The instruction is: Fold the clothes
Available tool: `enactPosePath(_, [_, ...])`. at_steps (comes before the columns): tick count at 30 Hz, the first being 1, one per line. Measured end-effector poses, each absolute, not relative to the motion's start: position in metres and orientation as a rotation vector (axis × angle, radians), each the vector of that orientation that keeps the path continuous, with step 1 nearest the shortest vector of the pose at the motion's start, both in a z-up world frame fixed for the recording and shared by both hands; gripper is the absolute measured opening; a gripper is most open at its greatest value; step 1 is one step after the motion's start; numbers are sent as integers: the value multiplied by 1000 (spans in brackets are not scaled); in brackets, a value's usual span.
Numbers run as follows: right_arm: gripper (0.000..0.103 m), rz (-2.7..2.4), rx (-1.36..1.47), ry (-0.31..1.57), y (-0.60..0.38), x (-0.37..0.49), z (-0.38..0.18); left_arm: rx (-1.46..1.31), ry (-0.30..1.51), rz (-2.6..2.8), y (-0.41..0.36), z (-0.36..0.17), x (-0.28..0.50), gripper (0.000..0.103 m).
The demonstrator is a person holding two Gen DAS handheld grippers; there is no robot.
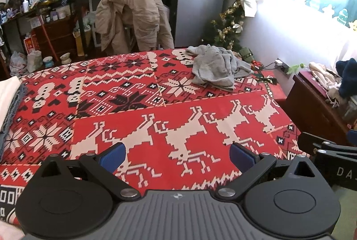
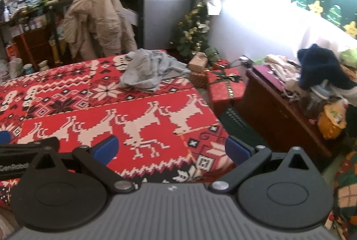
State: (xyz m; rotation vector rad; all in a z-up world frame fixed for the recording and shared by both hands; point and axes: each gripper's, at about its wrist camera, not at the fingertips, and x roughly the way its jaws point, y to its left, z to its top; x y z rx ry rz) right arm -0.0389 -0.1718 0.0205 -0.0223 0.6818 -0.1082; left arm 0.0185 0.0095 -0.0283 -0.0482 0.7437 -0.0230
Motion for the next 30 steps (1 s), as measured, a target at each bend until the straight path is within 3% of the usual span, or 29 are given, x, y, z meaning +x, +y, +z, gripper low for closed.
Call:
enactPosePath(7, [102, -79, -16, 664, -164, -6, 5, 10, 718, -45, 14, -39, 52, 100])
enactPosePath(21, [102, -127, 66, 554, -155, 187, 16, -111, 818, -53, 28, -57, 192, 100])
enactPosePath(30, [101, -94, 192, 615, -184, 299, -14, -255, 891, -77, 32, -85, 269, 100])
